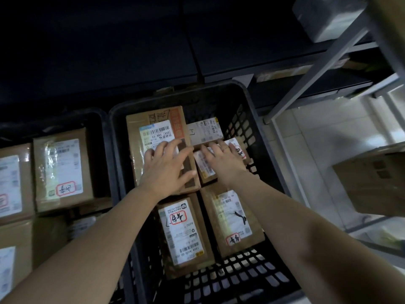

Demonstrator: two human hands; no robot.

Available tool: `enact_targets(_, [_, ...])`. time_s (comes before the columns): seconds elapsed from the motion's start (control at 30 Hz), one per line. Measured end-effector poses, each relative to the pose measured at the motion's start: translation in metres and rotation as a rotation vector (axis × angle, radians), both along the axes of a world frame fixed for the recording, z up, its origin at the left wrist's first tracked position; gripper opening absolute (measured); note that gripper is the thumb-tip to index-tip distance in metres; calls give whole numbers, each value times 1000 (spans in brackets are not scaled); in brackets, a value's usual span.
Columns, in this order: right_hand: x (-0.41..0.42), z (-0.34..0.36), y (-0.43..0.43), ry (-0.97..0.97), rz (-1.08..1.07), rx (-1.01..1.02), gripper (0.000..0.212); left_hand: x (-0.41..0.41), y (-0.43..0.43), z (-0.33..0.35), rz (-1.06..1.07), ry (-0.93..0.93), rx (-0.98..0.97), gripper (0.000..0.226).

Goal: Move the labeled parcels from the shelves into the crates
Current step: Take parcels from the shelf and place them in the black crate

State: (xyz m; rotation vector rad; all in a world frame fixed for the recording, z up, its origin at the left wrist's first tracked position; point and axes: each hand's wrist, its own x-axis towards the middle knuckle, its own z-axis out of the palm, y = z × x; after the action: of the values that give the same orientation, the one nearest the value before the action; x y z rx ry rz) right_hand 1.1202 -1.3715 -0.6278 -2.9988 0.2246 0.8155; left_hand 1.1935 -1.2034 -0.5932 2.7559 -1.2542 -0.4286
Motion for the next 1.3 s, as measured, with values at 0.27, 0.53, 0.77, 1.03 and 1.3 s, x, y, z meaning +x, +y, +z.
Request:
enact_targets(0.27, [14,-51,10,-7,-113,31,76,-8,7,-31,25,-189,-30,66])
enact_targets(0.53, [-17,-22,13,-149,-102,151,59,-26,4,-15,83,-117,-15,57])
enact_targets(0.77, [-79,12,44,-138,-191,277,31,-75,37,7,73,4,46,60])
enact_targets(1.03, [-96,10,85,116,-302,491,37,-124,65,-1,391,262,-107,44])
enact_targets(1.3, [-112,3,114,153,-924,873,60,-146,60,-23,1083,974,-222,54])
